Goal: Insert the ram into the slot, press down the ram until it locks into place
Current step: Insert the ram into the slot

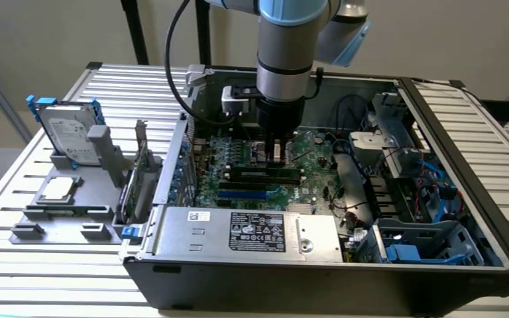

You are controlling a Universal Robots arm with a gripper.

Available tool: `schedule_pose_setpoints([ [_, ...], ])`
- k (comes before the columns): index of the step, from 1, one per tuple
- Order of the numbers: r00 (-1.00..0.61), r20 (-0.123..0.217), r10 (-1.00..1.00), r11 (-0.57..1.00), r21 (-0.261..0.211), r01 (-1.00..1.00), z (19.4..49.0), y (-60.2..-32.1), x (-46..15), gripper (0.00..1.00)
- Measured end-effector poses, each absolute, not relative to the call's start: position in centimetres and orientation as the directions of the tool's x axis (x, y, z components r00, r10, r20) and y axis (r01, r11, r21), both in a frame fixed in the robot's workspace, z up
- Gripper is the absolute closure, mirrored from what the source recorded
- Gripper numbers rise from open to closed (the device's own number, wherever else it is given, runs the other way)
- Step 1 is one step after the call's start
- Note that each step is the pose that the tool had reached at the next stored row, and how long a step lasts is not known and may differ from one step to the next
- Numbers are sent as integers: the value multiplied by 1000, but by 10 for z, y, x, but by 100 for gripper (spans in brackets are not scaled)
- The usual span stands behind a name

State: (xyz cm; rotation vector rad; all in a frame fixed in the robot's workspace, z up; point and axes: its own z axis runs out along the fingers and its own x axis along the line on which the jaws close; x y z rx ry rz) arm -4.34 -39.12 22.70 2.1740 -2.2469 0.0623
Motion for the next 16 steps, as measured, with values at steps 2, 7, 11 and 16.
schedule_pose_setpoints([
  [2,-33,38,-999,33,-18,-999,227,-391,-43,87],
  [7,-33,38,-999,33,-18,-999,227,-391,-43,87],
  [11,-33,38,-999,33,-18,-999,227,-391,-43,85],
  [16,-33,38,-999,33,-11,-999,232,-391,-43,79],
])
